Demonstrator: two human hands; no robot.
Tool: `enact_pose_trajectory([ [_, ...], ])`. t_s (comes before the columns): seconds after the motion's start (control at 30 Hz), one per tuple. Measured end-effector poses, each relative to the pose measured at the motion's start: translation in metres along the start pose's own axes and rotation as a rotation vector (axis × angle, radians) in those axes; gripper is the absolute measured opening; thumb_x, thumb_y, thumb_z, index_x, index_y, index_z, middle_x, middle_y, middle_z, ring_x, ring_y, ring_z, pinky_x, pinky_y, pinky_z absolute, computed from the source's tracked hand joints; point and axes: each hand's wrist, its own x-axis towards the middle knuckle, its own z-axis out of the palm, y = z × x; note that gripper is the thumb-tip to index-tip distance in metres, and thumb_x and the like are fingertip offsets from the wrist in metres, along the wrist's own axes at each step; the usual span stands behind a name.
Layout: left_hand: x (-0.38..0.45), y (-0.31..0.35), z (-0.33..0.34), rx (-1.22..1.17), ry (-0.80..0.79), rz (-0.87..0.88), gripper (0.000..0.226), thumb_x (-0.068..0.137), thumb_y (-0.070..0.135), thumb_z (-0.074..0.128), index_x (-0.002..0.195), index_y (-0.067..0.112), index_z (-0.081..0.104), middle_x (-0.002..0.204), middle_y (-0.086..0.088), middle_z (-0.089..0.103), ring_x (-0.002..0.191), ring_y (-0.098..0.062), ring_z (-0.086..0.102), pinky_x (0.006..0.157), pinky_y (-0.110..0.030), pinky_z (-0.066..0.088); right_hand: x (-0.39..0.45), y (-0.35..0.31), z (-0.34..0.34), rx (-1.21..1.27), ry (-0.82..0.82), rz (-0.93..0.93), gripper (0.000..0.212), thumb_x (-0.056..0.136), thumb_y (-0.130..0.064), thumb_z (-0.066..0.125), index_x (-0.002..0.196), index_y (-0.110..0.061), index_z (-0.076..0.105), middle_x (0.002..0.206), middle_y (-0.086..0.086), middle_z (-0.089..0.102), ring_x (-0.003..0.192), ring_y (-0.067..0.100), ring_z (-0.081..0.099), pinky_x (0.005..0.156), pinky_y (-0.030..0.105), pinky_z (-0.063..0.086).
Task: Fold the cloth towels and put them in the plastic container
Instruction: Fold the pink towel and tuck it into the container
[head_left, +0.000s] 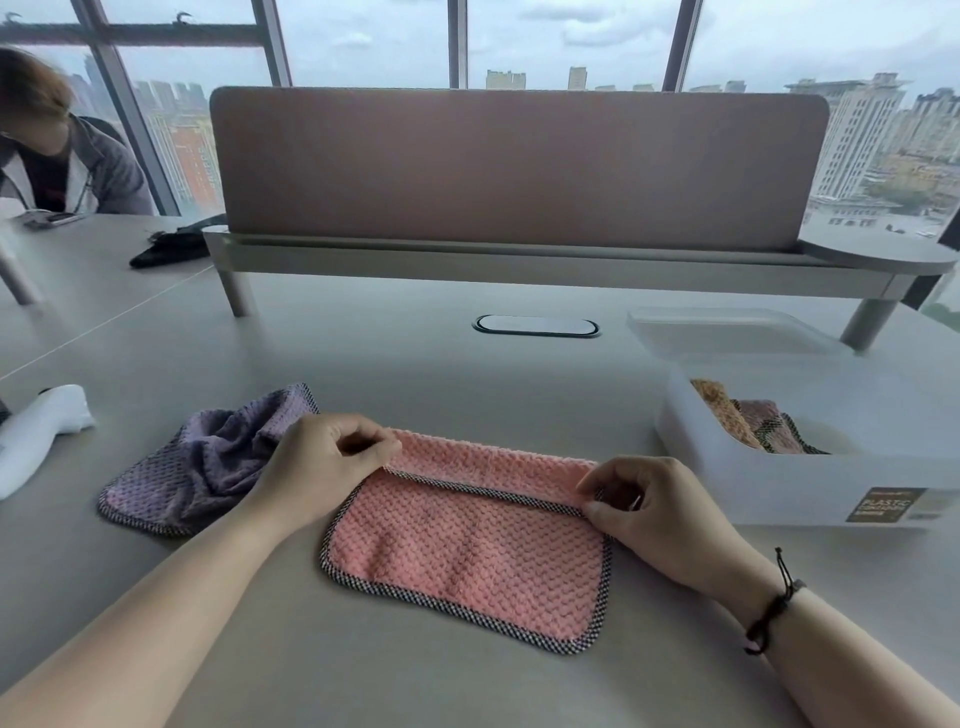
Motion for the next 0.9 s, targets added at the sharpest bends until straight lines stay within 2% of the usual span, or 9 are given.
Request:
enact_pose_trajectory([
  [0.23,-0.002,-0.001,0.001,0.086,-0.051,0.003,0.018,0.076,0.015,0.085,0.078,0.030,0.077,0.081,0.022,0.075,0.078,0.002,0.071,0.079,-0.022,0.056,-0.001,-0.003,-0.002,-0.017,-0.013,0.005,0.020,0.079,-0.013,0.072,0.074,-0.032,0.075,0.067,-0.015,0.070,0.054,0.000,0.055,0.051,0.015,0.046],
  [0.37,-0.006,0.002,0.004,0.186,-0.046,0.054,0.016,0.078,0.016,0.083,0.082,0.031,0.077,0.083,0.020,0.074,0.082,0.006,0.067,0.078,-0.014,0.051,-0.003,-0.003,-0.002,-0.102,-0.046,-0.012,0.018,0.076,-0.015,0.071,0.075,-0.032,0.076,0.067,-0.019,0.068,0.057,0.002,0.057,0.052,0.013,0.044],
  [0.47,-0.007,0.004,0.005,0.246,-0.034,0.101,0.016,0.082,0.014,0.079,0.085,0.029,0.075,0.088,0.014,0.073,0.078,-0.003,0.064,0.072,-0.010,0.045,-0.004,-0.004,-0.002,-0.162,-0.062,-0.041,0.016,0.077,-0.018,0.070,0.078,-0.033,0.076,0.070,-0.016,0.068,0.067,0.003,0.061,0.060,0.020,0.049],
  [0.53,-0.006,0.004,0.006,0.258,-0.014,0.097,0.016,0.083,0.014,0.077,0.086,0.029,0.075,0.087,0.010,0.073,0.071,-0.009,0.063,0.071,-0.010,0.046,-0.004,-0.004,-0.002,-0.195,-0.034,-0.059,0.013,0.077,-0.021,0.070,0.077,-0.033,0.076,0.072,-0.018,0.065,0.069,0.005,0.060,0.060,0.022,0.049],
  [0.6,-0.006,0.004,0.007,0.264,0.007,0.076,0.015,0.084,0.016,0.076,0.087,0.031,0.074,0.074,0.005,0.070,0.063,-0.012,0.061,0.066,-0.015,0.046,-0.005,-0.005,0.000,-0.229,0.013,-0.072,0.010,0.078,-0.025,0.070,0.076,-0.034,0.075,0.071,-0.016,0.060,0.068,0.006,0.057,0.057,0.023,0.046],
  [0.7,-0.006,0.004,0.008,0.258,0.029,0.047,0.013,0.085,0.017,0.075,0.085,0.030,0.074,0.065,0.006,0.064,0.059,-0.009,0.059,0.064,-0.022,0.049,-0.007,-0.009,0.002,-0.339,0.146,-0.122,0.005,0.082,-0.033,0.070,0.083,-0.035,0.074,0.075,-0.016,0.053,0.071,0.003,0.053,0.058,0.025,0.044],
  [0.8,-0.006,0.006,0.011,0.272,0.092,0.082,0.010,0.086,0.015,0.074,0.088,0.024,0.076,0.089,0.008,0.072,0.073,0.000,0.064,0.074,-0.017,0.048,-0.010,-0.021,0.010,-0.391,0.274,-0.228,0.014,0.086,-0.040,0.067,0.091,-0.030,0.076,0.085,-0.016,0.055,0.078,0.008,0.054,0.066,0.027,0.044],
  [0.83,-0.007,0.007,0.012,0.300,0.116,0.129,0.008,0.087,0.016,0.073,0.092,0.022,0.076,0.101,0.007,0.073,0.086,0.002,0.065,0.083,-0.019,0.048,-0.012,-0.027,0.013,-0.407,0.280,-0.256,0.023,0.088,-0.047,0.062,0.095,-0.029,0.076,0.089,-0.014,0.058,0.081,0.010,0.056,0.070,0.028,0.045],
  [0.9,-0.010,0.014,0.015,0.350,0.082,0.249,0.018,0.092,0.030,0.065,0.104,0.021,0.076,0.119,0.008,0.070,0.109,-0.008,0.063,0.097,-0.028,0.047,-0.018,-0.041,0.024,-0.451,0.187,-0.279,0.048,0.091,-0.064,0.046,0.114,-0.029,0.071,0.108,-0.011,0.063,0.098,0.012,0.060,0.084,0.032,0.047],
])
